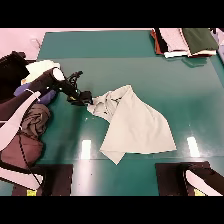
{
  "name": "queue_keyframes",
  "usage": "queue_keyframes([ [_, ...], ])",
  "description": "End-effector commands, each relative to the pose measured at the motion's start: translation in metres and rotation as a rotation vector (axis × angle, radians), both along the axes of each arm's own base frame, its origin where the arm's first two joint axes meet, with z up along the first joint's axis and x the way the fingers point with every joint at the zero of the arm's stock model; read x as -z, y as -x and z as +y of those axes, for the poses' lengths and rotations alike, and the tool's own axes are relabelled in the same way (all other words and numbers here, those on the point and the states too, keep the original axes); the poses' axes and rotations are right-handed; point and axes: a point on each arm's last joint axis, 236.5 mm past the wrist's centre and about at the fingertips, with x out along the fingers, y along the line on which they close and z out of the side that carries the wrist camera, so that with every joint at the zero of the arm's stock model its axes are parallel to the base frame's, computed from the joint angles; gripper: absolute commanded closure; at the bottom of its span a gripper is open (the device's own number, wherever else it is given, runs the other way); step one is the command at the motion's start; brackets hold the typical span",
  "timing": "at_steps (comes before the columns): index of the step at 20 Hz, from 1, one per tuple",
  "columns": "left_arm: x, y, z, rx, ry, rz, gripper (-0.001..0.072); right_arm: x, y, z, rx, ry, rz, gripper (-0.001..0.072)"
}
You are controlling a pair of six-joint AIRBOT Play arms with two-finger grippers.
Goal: Fold the shirts.
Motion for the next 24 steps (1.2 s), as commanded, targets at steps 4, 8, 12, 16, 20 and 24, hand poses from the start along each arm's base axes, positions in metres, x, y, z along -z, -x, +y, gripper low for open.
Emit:
queue_keyframes([
  [4,0.006,0.017,-0.032,0.109,0.005,-0.024,0.0298,0.009,0.004,0.001,-0.013,0.018,0.033,0.0696],
  [8,-0.004,0.004,-0.019,0.083,-0.002,-0.055,0.0683,0.035,0.010,-0.010,-0.008,0.054,0.130,0.0695],
  [12,-0.056,-0.042,0.025,-0.015,-0.006,-0.197,0.0683,0.148,0.015,-0.059,0.121,0.009,0.475,0.0695],
  [16,-0.078,-0.058,0.047,-0.060,-0.005,-0.251,0.0683,0.316,0.056,-0.116,0.325,-0.129,0.910,0.0260],
  [20,-0.079,-0.063,0.048,-0.071,-0.004,-0.271,0.0683,0.433,0.107,-0.108,0.364,-0.234,1.178,0.0286],
  [24,-0.079,-0.065,0.048,-0.074,-0.004,-0.276,0.0683,0.484,0.126,-0.077,0.300,-0.193,1.312,0.0337],
])
